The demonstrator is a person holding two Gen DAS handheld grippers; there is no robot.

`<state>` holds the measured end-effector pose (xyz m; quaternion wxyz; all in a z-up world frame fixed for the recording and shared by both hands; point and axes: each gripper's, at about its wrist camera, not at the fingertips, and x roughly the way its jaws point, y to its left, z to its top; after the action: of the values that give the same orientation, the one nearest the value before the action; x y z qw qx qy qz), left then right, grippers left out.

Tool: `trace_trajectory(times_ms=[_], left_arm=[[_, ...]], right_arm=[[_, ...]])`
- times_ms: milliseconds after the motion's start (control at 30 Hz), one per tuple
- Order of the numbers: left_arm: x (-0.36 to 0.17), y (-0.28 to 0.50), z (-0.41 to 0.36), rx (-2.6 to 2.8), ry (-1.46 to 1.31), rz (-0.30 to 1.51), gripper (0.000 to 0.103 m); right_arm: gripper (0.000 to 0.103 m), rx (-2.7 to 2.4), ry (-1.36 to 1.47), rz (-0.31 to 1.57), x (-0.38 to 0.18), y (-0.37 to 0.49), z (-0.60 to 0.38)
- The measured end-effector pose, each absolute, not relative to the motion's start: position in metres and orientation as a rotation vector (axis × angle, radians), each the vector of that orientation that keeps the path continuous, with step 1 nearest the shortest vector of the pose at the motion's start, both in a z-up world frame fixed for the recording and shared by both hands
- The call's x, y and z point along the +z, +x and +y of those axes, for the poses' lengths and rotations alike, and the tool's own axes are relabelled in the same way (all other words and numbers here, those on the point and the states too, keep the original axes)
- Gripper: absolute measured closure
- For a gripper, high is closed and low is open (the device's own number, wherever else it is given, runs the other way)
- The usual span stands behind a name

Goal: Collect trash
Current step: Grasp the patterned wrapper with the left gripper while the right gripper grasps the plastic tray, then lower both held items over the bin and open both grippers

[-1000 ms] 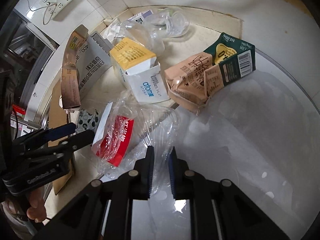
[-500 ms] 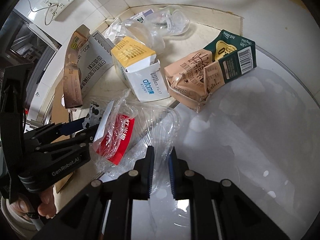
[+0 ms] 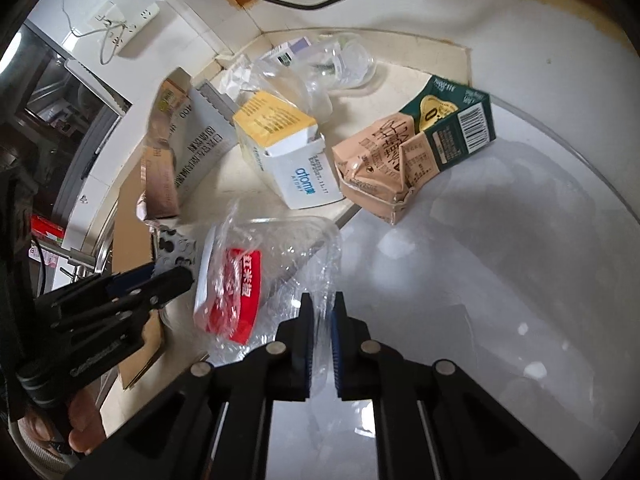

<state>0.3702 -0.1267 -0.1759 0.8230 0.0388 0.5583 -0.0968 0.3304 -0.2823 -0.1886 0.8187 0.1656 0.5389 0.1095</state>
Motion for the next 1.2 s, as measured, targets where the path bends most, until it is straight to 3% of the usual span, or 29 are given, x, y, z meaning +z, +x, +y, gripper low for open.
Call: trace_trajectory(times_ms=[367,633,900,1200], left_arm=[[-0.093,0.275,-0.08,-0.262,0.032,1.083,0.075],[-0.061,0.179,-0.034,-0.306,0.042,1.016,0.075],[-0.074,0.082,0.023,-0.324,0.007,1.022,0.075],[-0.134,0.02,0.053,-0.303,0.03,1.098,0.075]], right_arm=[[0.096,0.163,0.34,1.072,-0.15,0.259,-0.269],[0.096,0.091,0.301,0.989,-0.113,0.178,-0.238],[0.096,0.044,0.26,0.973,-0.106,0.087,-0.186],[0.096,0.01,0.161,1.074,-0.151,0.021,-0.134]])
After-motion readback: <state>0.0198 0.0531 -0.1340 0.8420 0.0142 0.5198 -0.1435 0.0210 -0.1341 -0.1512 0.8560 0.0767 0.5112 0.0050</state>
